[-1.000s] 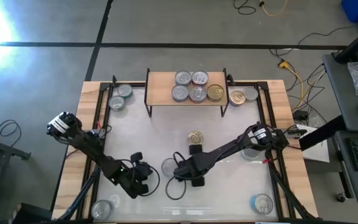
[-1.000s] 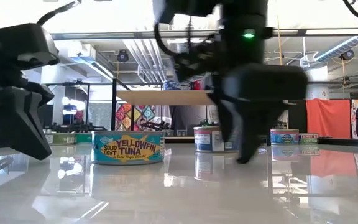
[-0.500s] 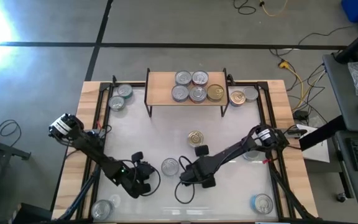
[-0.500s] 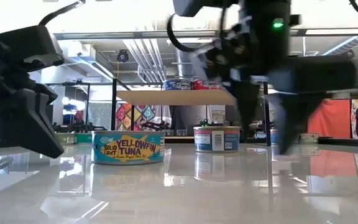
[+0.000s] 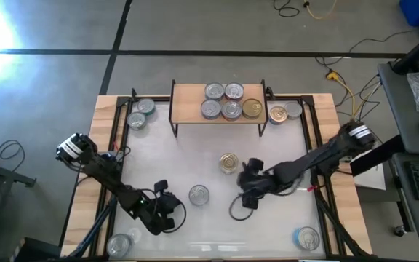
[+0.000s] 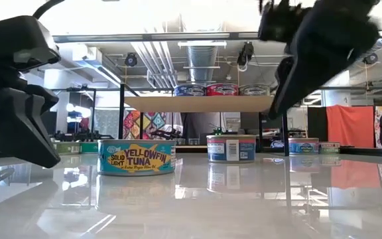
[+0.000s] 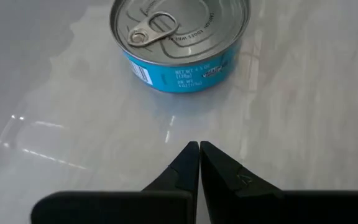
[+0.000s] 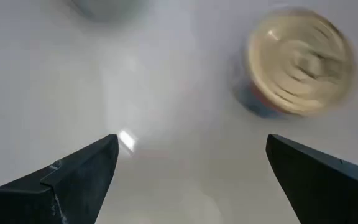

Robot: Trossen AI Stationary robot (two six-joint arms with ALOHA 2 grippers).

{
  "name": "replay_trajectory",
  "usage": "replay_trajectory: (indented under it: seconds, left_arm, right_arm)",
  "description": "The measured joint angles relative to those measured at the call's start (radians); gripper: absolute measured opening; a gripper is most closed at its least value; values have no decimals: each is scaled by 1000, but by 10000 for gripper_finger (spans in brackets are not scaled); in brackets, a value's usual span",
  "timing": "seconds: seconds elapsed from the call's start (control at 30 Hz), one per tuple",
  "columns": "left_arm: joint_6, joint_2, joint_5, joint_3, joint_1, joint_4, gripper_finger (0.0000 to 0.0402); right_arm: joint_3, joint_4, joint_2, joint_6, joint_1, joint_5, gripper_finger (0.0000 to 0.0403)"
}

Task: Stack canned seafood by type on shelf
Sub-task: Put the bottom middle yellow-blue tuna can on the shelf

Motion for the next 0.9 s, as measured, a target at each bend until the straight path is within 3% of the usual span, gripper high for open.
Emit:
replay_trajectory:
  seconds: [0.17,0.3,0.73,0.9]
  left_arm:
    - [22,11,0,0,9,4,0]
    - [22,12,0,0,9,10,0]
    - [22,12,0,0,10,40,0]
    - [11,12,0,0,10,45,0]
  right_arm:
    - [-160,414,-34,-16,21,-14,400]
    - [-167,539,0,-127,16,-10,400]
    - [107,555,275,-332,-14,-58,400]
    - [270,384,366,-369,-40,-75,400]
